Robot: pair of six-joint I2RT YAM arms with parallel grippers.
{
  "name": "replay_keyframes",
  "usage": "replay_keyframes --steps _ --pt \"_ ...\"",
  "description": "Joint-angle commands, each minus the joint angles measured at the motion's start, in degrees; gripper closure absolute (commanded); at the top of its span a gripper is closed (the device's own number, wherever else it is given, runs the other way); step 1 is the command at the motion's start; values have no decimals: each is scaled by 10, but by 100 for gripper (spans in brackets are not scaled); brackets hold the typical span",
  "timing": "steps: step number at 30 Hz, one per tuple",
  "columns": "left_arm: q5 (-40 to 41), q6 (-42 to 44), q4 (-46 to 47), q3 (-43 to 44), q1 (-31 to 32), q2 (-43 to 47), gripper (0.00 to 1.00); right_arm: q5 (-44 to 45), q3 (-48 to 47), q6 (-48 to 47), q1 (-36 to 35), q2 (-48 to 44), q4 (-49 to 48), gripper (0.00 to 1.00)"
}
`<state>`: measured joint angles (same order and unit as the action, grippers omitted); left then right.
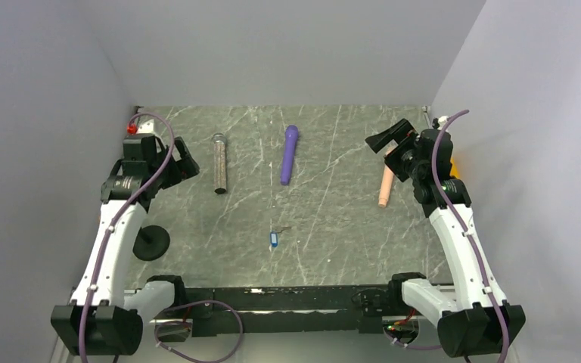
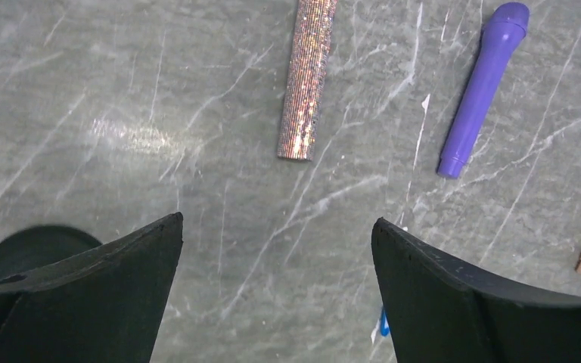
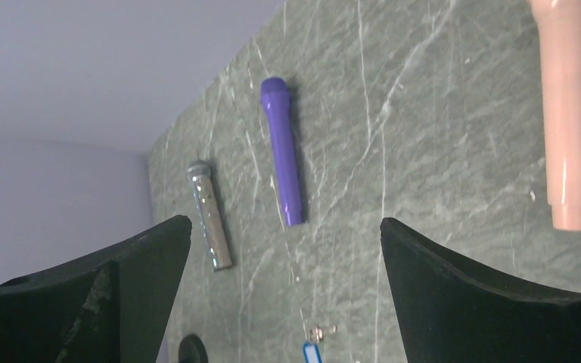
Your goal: Remove the keys from the keyring
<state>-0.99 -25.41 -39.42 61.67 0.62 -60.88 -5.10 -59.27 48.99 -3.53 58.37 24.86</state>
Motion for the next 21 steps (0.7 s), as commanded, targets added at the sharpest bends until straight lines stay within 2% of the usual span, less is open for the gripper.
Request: replay_keyframes --steps 1,8,11,16,18,21 --pt "-17 -24 -45 -3 0 60 2 -35 -2 -19 -5 -26 57 0" --pt "-74 -71 -35 -75 2 147 2 -67 5 -32 -18 -48 67 0" --pt "-74 -85 -32 -114 25 176 2 -77 6 -32 -22 -55 67 0" --pt "-47 -110 0 -174 112 212 1 -87 14 -27 -22 -59 64 0" --pt "-19 -121 3 -186 161 201 1 -91 15 -24 -23 -58 62 0" --pt "0 -134 29 -205 232 171 7 -92 12 -28 -23 -55 67 0"
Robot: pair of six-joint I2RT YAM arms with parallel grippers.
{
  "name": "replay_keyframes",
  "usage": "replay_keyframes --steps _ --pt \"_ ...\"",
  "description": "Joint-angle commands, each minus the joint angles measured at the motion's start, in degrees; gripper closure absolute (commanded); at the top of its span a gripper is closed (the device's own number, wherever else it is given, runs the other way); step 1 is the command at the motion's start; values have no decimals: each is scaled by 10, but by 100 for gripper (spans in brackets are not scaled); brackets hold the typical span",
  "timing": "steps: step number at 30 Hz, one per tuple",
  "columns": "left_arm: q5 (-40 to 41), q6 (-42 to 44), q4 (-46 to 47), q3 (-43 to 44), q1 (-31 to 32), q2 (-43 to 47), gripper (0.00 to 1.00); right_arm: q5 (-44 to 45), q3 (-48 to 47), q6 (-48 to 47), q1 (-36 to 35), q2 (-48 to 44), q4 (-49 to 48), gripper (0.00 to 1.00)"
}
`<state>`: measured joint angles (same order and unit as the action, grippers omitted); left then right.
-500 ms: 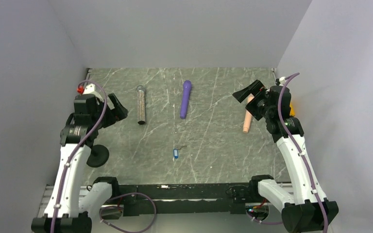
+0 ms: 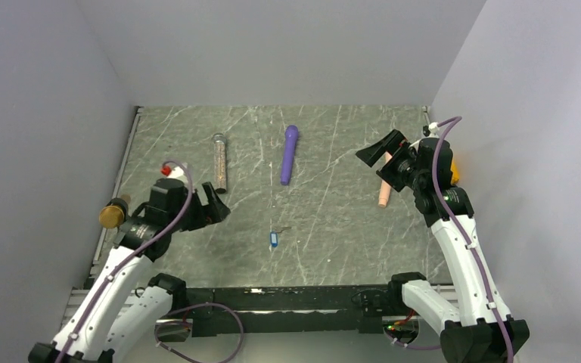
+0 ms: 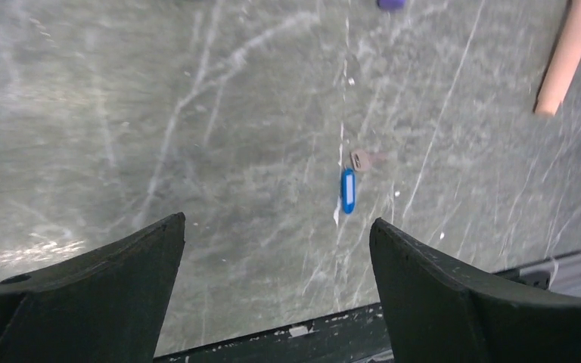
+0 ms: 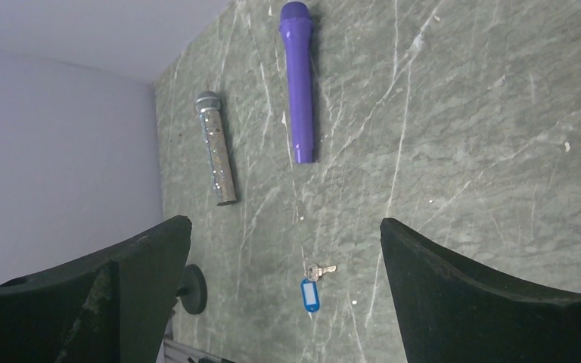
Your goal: Remove the keys from the keyring
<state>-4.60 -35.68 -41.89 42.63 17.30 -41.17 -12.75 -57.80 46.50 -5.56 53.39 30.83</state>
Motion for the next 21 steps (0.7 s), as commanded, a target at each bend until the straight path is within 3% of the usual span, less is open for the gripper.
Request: replay_keyframes --steps 1,11,21 --pt "43 -37 57 -18 89 -39 8 -16 -5 -5 -2 -4 10 0" --pt "52 -108 192 -75 263 -165 18 -37 14 -6 -4 -5 22 0" --pt "57 -126 277 -47 303 -313 27 -33 0 -26 -11 -9 56 0"
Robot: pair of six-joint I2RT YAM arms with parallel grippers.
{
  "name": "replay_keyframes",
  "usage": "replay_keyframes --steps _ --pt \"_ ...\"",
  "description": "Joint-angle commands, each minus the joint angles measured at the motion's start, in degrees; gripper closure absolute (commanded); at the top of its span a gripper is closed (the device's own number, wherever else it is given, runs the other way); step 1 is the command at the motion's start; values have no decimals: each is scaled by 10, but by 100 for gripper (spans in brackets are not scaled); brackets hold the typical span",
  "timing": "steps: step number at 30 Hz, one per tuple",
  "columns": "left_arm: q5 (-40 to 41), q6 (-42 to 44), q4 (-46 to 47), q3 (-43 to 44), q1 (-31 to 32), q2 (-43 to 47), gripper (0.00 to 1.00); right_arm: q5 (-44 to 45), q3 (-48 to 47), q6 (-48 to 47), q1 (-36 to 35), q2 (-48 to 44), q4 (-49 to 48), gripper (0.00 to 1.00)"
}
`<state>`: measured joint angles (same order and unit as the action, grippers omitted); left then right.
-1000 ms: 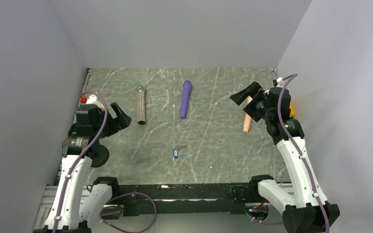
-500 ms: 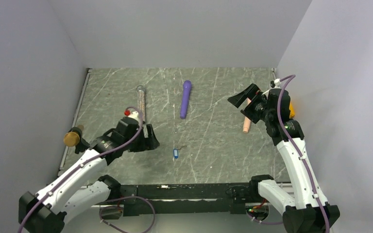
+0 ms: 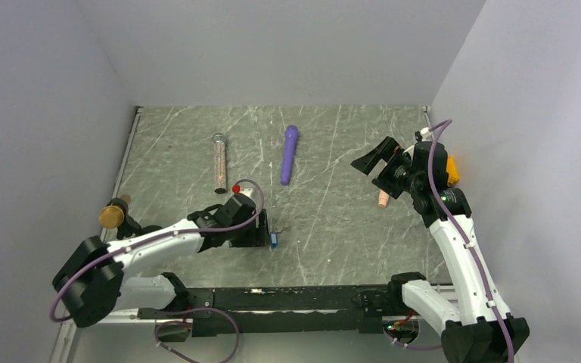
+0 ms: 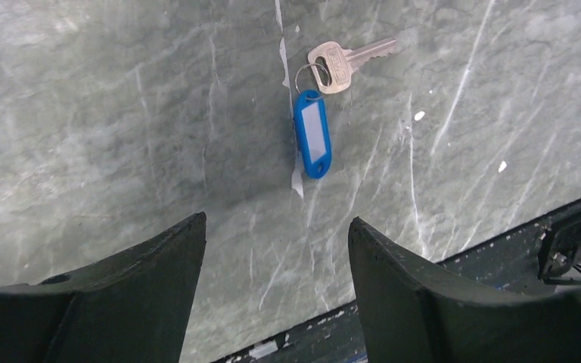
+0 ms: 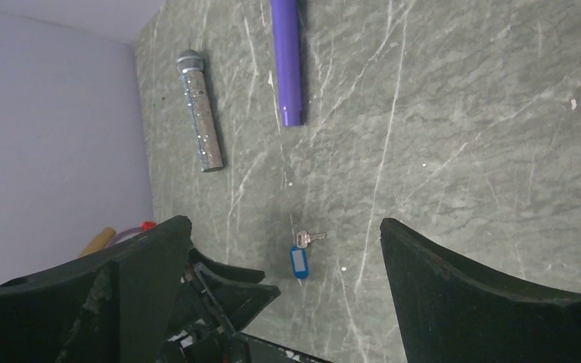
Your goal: Remove the keys from the keyring
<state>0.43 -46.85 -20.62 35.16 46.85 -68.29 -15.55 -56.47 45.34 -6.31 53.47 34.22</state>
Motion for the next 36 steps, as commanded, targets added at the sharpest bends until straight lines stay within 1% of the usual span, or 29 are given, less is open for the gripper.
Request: replay_keyframes --steps 1,5,8,18,26,33,36 --pt "3 -12 73 31 9 -56 28 -4 -14 -16 -4 -11 23 0" --pt "-11 -13 88 52 10 -115 32 0 -17 -19 -6 -9 26 0" --pt "-22 -10 91 68 13 -144 35 4 -25 -22 -8 -1 25 0" --pt "-29 -7 83 84 18 -178 49 8 -33 -19 -10 13 19 0" --pt "-29 -9 82 84 18 -189 67 14 -27 -22 -11 5 25 0" --pt "-26 -7 80 86 19 -192 89 9 -22 -23 -12 5 26 0" --pt "-24 -6 75 92 19 -194 100 8 -21 -23 -12 4 25 0"
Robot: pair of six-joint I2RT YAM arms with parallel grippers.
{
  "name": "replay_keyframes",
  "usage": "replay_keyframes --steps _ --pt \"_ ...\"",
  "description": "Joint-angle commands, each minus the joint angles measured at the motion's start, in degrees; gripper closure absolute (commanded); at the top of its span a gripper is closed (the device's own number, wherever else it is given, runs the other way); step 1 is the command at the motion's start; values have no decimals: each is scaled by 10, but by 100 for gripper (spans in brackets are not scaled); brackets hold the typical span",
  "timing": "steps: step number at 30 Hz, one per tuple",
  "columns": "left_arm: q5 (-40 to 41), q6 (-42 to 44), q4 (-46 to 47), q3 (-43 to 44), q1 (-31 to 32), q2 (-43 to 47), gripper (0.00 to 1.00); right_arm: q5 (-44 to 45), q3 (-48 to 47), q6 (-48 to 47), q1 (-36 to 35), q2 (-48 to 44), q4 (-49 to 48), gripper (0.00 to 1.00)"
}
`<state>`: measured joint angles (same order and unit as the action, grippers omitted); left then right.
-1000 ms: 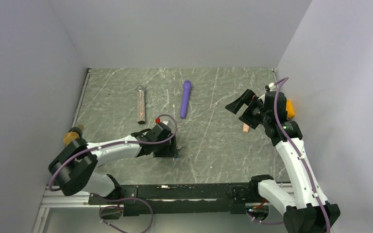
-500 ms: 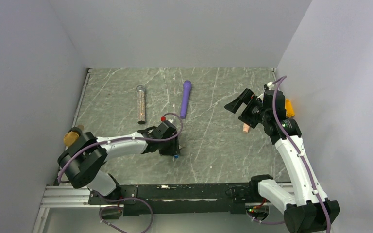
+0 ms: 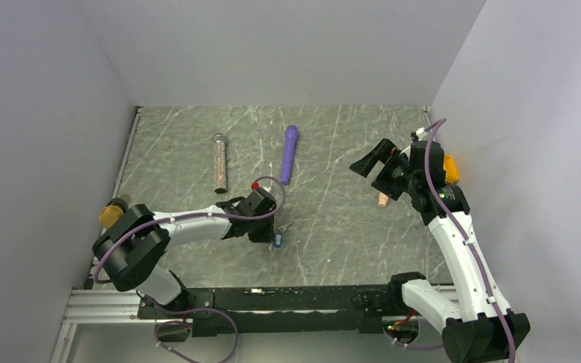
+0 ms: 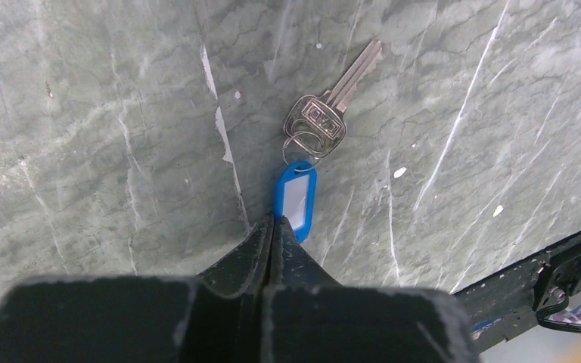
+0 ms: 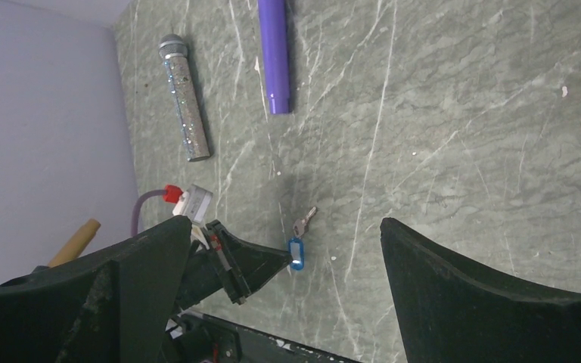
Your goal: Remove the keys from the keyring
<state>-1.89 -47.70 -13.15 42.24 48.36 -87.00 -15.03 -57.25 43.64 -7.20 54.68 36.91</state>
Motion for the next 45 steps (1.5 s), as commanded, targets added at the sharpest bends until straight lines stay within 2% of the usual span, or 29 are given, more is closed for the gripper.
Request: replay_keyframes --steps 1,12,23,27,28,30,31,32,35,45 --pt "0 4 0 22 4 -6 100 3 -13 -7 -4 -9 -1 0" --pt "16 11 -14 22 11 48 100 -3 -10 -6 -5 -13 -5 0" --pt "37 17 -42 22 14 106 100 -77 24 18 -5 -10 -58 0" --pt "45 20 -72 34 15 94 99 -95 37 28 -6 -11 -70 0" --pt "44 23 -74 35 15 86 85 -96 40 30 -6 -12 -70 0" --pt "45 34 -66 34 23 73 45 -97 42 30 -6 -13 -70 0" --pt "50 38 -66 37 28 66 32 -98 43 30 -6 -13 -70 0" --pt "53 42 -68 41 33 59 25 -98 43 29 -6 -14 -69 0" --pt "49 52 -70 58 43 38 23 -95 42 25 -6 -16 -64 0" --pt "24 68 -62 85 45 -33 35 -86 36 18 -6 -18 -55 0"
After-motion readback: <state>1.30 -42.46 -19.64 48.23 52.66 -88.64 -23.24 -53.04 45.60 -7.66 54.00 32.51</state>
